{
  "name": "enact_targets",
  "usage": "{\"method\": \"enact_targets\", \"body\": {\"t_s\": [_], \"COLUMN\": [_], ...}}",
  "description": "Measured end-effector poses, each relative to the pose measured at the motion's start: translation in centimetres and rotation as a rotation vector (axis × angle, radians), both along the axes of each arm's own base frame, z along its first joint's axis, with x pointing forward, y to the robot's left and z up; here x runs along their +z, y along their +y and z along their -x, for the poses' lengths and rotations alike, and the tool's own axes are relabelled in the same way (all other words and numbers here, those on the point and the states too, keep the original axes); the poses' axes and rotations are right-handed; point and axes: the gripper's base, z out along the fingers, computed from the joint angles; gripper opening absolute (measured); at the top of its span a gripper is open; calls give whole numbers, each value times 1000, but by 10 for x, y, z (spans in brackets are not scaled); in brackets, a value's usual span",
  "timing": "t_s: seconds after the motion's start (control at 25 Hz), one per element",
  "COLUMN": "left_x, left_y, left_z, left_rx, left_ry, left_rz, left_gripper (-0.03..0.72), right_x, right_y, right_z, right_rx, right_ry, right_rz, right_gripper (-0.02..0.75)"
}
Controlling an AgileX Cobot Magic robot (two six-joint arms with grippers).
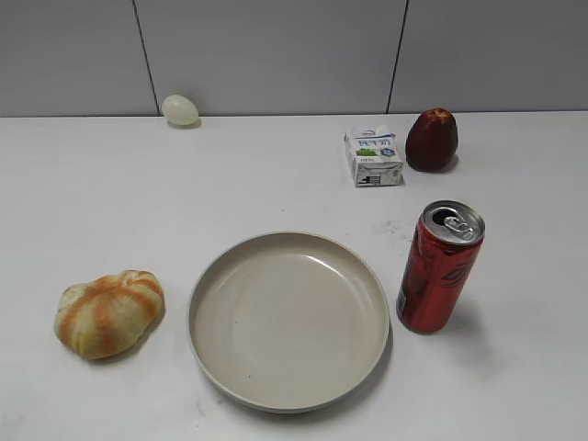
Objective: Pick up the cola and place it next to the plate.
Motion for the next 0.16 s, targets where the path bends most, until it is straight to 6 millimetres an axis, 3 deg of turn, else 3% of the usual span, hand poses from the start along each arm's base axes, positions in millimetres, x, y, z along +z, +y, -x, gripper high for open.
{"method": "enact_targets", "body": {"t_s": [0.16], "left_x": [0], "left_y": [0], "left_z": [0], "left_rx": [0], "left_ry": [0], "left_rz": [0], "left_gripper": [229], "right_x": [0], "right_y": [0], "right_z": [1], "right_rx": [1], "right_ry": [-8], "right_rz": [-2], "right_gripper": [573]}}
